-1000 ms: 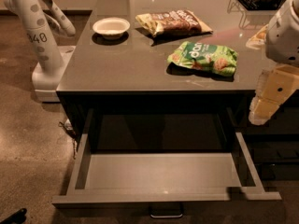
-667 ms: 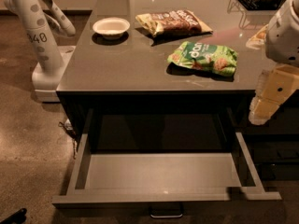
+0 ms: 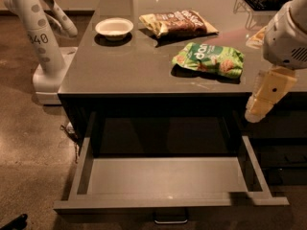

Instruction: Place green rice chip bag into top drawer

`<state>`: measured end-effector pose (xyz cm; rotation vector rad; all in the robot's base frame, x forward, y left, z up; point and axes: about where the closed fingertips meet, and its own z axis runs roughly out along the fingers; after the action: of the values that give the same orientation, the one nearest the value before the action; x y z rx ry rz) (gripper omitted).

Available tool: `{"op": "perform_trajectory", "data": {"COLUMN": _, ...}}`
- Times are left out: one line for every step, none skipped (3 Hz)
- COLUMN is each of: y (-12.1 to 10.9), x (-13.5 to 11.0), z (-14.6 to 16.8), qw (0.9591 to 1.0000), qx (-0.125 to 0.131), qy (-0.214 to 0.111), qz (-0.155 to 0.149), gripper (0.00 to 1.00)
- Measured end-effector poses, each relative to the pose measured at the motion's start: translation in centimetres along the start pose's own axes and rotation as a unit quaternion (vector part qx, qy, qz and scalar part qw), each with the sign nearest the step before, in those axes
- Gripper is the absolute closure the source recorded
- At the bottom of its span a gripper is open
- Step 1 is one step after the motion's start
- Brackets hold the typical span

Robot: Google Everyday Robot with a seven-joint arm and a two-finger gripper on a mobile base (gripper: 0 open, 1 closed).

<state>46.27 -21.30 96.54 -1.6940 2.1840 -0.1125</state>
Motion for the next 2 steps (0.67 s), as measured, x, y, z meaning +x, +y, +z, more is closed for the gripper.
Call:
{"op": "perform_trajectory", "data": {"y": -2.9, "x": -0.5, "z": 1.6, "qw": 0.9991, "qx": 0.017, "qy": -0.039, "qz": 0.0, "gripper": 0.0}}
{"op": "perform_trajectory", "data": {"y": -8.9, "x": -1.7, "z": 4.7, "qw": 0.9928, "qx": 0.054, "qy": -0.107, "qz": 0.005, "gripper": 0.0}}
